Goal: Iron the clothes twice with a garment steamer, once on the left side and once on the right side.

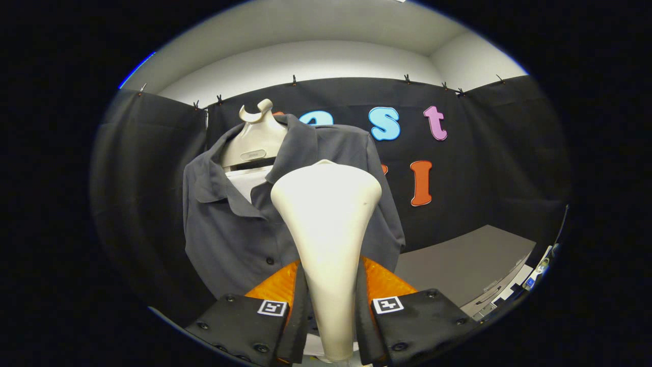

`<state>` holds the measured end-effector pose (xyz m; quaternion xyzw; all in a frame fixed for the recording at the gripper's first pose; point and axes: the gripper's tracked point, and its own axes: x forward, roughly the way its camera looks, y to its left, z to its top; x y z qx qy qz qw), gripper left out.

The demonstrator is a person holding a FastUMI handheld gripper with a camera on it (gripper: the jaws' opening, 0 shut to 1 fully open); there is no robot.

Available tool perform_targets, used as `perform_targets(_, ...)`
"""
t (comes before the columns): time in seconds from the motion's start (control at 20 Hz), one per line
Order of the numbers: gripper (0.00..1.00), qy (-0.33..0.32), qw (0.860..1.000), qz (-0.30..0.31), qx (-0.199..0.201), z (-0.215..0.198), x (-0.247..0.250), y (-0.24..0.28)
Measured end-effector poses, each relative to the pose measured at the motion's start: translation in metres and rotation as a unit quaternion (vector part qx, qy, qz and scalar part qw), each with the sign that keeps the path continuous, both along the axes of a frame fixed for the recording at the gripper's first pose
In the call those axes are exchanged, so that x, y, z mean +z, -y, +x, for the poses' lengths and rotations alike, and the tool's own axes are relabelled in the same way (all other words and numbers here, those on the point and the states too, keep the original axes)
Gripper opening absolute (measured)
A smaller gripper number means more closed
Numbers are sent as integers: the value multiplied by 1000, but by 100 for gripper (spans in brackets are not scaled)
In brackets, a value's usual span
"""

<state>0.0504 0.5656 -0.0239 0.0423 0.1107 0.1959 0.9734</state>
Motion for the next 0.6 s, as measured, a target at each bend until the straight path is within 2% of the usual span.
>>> perform_targets(0.35, 47, -31, 999, -13, -12, 32, -25, -7)
perform_targets(0.6, 47, -50, 998, -22, -5, 44, -41, -13)
